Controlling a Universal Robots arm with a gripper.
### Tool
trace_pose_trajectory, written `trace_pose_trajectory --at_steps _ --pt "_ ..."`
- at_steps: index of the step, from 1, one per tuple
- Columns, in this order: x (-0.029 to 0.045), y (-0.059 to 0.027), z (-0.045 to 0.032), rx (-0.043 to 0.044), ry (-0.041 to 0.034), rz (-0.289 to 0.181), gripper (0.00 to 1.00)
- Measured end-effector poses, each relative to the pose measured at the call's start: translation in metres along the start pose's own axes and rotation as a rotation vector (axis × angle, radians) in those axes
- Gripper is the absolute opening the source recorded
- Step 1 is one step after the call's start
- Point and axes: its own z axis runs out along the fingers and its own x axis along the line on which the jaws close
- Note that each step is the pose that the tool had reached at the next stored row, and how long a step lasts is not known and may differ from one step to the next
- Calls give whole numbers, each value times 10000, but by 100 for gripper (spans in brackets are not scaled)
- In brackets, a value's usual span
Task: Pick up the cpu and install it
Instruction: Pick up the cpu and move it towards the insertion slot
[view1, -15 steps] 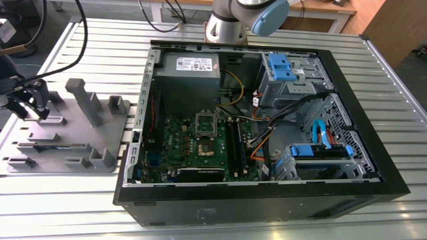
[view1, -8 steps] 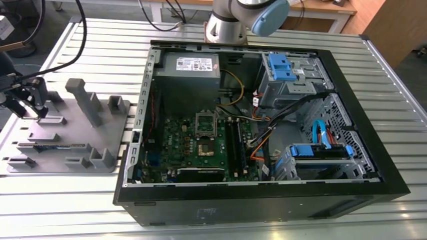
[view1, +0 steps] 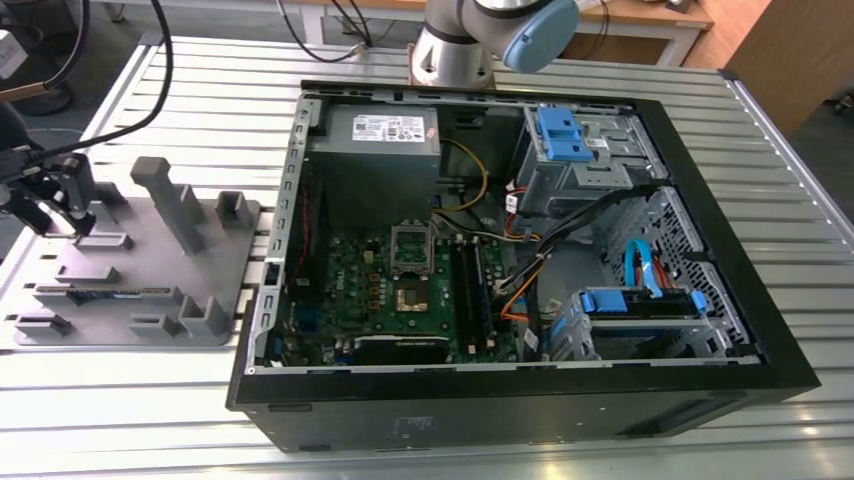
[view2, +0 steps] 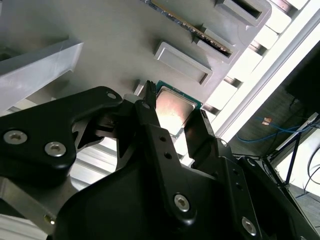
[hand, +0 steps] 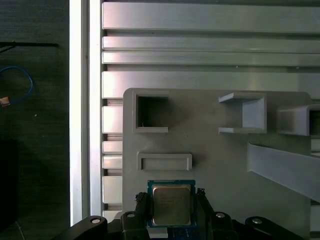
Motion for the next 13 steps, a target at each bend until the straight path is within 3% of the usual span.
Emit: trace_pose_trajectory --at_steps 13 --pt "-5 1 -104 -3 -5 -1 47"
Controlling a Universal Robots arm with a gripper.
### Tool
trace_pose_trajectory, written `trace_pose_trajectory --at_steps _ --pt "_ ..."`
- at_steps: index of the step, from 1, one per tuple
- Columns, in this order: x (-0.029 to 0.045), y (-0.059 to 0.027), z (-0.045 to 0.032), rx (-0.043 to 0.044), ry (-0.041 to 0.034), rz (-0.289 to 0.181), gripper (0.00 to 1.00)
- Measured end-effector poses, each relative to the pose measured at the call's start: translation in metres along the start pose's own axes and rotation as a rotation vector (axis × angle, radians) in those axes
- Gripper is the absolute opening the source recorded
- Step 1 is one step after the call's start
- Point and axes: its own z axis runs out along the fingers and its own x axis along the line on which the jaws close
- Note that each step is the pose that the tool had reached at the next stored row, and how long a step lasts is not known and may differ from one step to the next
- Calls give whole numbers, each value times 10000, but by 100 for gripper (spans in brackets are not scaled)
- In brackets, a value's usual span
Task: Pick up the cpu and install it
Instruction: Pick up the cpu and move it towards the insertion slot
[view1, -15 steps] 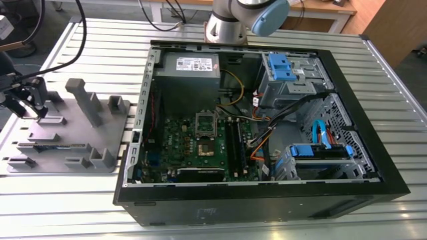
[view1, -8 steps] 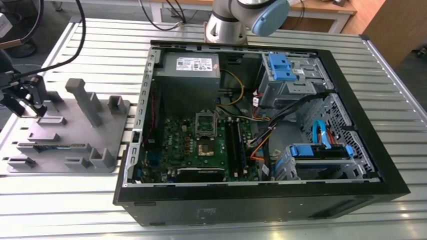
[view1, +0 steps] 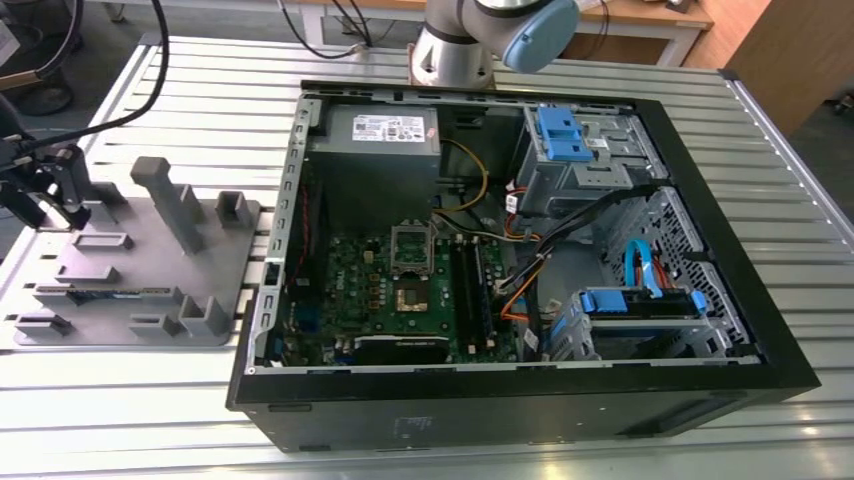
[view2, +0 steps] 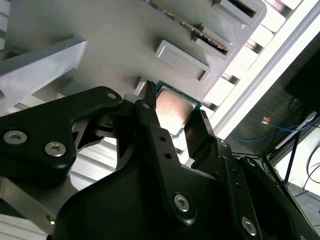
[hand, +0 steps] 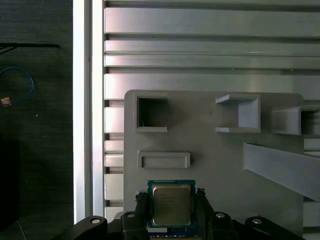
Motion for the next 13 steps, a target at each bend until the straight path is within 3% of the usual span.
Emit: trace_pose_trajectory --at_steps 13 --pt "-2 0 -47 2 3 1 47"
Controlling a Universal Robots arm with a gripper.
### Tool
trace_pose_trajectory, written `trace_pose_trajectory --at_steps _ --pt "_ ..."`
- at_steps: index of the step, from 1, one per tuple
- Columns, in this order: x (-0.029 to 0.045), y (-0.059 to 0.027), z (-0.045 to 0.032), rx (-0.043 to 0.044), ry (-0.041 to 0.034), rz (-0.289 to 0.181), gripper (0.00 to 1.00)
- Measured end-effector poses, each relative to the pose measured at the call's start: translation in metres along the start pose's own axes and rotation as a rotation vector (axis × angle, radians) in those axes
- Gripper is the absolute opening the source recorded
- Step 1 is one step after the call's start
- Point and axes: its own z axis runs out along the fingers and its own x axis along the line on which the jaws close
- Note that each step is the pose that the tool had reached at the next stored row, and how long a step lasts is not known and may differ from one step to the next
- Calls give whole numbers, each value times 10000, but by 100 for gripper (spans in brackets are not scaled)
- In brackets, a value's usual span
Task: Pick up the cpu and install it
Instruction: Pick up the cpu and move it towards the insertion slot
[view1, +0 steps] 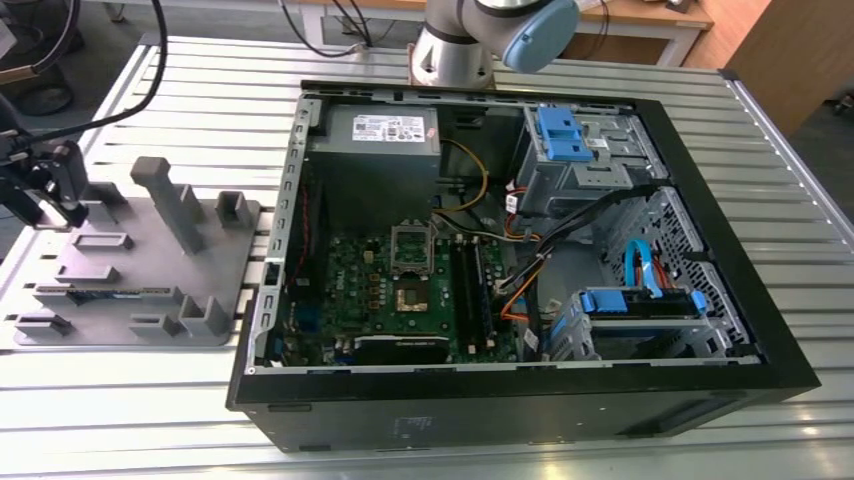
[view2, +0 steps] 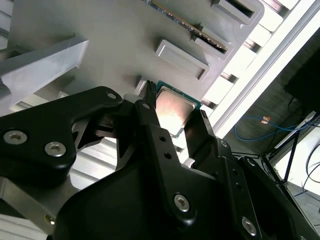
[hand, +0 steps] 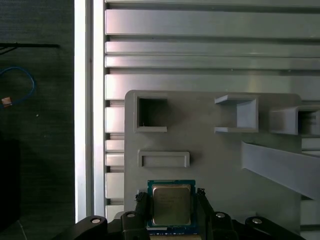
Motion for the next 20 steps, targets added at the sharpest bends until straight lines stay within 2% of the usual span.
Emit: trace_pose_trajectory --at_steps 9,20 --pt "-3 1 -75 0 0 0 47" --pt "-3 1 -80 0 0 0 47"
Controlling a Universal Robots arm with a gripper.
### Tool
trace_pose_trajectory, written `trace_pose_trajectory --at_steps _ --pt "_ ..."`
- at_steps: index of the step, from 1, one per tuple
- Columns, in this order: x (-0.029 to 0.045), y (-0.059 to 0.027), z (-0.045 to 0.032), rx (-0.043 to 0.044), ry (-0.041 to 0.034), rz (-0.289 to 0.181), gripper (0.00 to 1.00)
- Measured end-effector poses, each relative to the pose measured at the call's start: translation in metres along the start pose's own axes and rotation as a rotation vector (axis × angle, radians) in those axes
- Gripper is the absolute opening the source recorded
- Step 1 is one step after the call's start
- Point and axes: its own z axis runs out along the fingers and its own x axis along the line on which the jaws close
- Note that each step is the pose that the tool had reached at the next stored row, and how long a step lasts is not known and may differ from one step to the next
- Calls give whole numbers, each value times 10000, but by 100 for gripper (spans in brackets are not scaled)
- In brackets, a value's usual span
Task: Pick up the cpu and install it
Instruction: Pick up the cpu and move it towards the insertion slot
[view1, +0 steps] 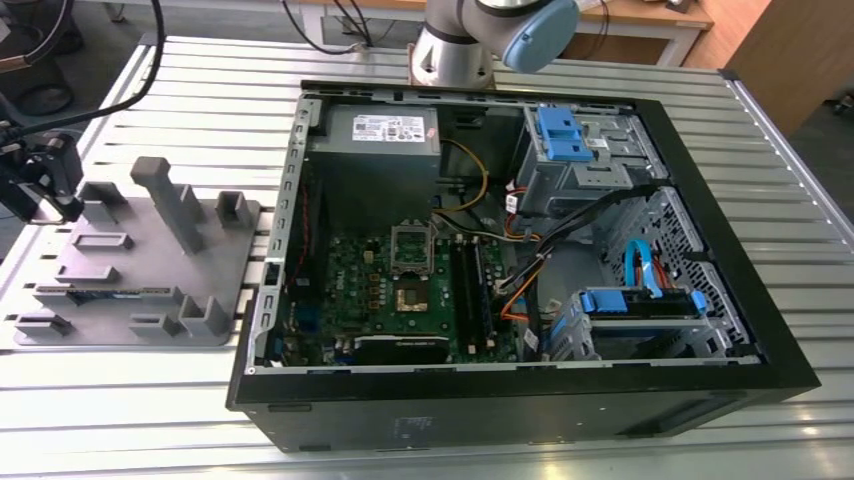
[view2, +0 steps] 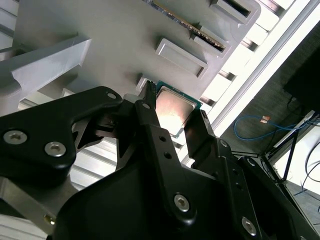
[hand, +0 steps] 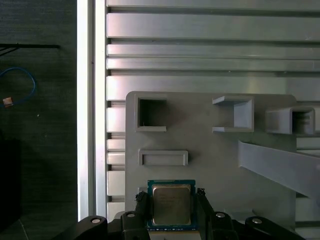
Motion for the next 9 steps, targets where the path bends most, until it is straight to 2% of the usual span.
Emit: trace_pose_trajectory --at_steps 5,9 --pt "-1 0 -25 1 2 0 47" --pt "-4 1 -83 0 1 0 47"
